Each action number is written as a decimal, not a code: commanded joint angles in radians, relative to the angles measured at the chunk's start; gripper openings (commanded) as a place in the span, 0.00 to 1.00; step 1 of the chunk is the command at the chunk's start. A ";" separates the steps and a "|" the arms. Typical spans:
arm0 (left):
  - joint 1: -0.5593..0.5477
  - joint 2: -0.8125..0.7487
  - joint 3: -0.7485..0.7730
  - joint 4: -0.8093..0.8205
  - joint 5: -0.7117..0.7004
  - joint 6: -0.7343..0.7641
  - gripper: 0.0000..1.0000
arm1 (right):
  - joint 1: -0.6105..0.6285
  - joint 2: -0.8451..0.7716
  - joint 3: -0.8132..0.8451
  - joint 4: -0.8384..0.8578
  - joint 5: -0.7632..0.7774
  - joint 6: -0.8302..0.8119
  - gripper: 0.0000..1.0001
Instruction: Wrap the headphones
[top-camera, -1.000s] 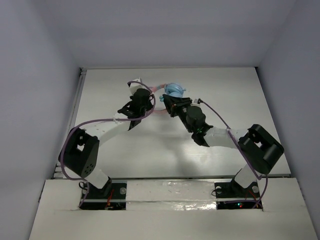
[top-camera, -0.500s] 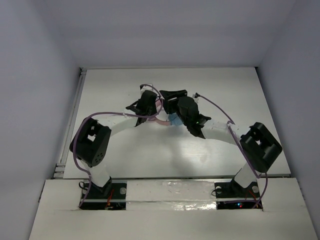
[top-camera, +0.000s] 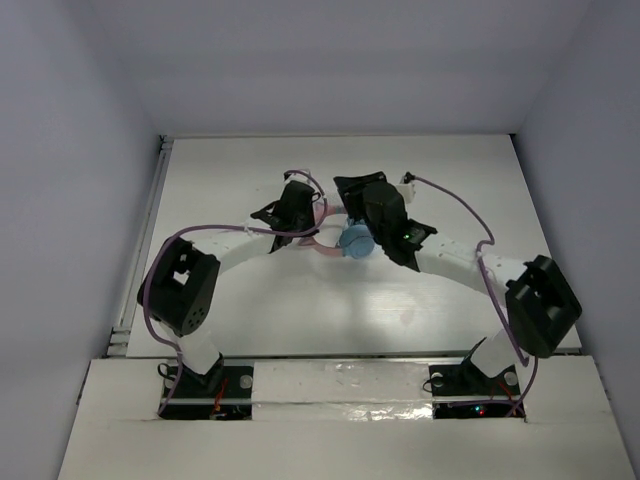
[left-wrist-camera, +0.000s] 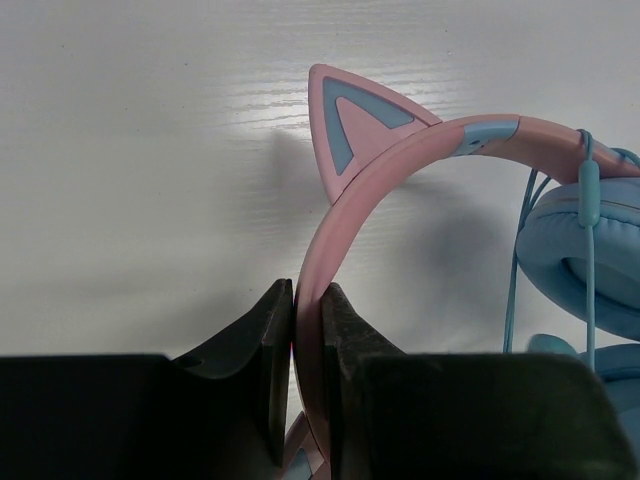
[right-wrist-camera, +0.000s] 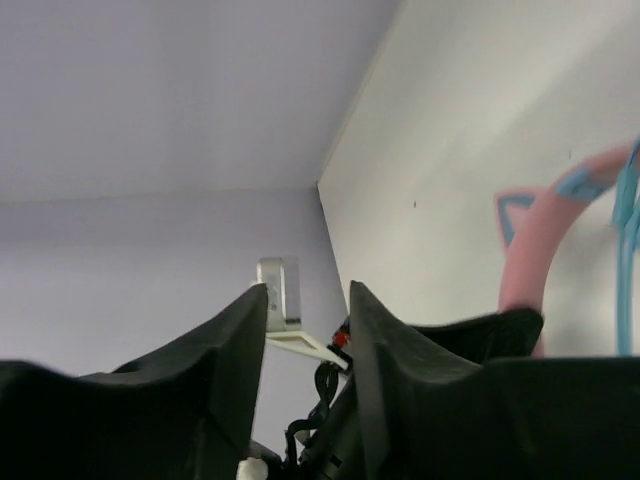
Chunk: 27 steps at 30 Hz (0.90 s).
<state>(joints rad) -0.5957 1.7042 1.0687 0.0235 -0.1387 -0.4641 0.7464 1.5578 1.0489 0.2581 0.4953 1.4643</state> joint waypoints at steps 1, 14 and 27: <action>-0.003 -0.116 0.066 0.038 0.017 -0.007 0.00 | -0.034 -0.120 0.005 -0.011 0.130 -0.160 0.41; 0.007 -0.198 0.083 0.026 -0.142 0.028 0.00 | -0.093 -0.586 -0.199 -0.053 0.278 -0.658 0.10; 0.017 0.053 0.141 0.265 -0.194 0.055 0.00 | -0.093 -1.106 -0.345 -0.416 0.071 -0.809 0.71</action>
<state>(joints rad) -0.5869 1.6848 1.1332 0.1616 -0.3264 -0.3996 0.6594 0.5072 0.7181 -0.0391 0.6006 0.7048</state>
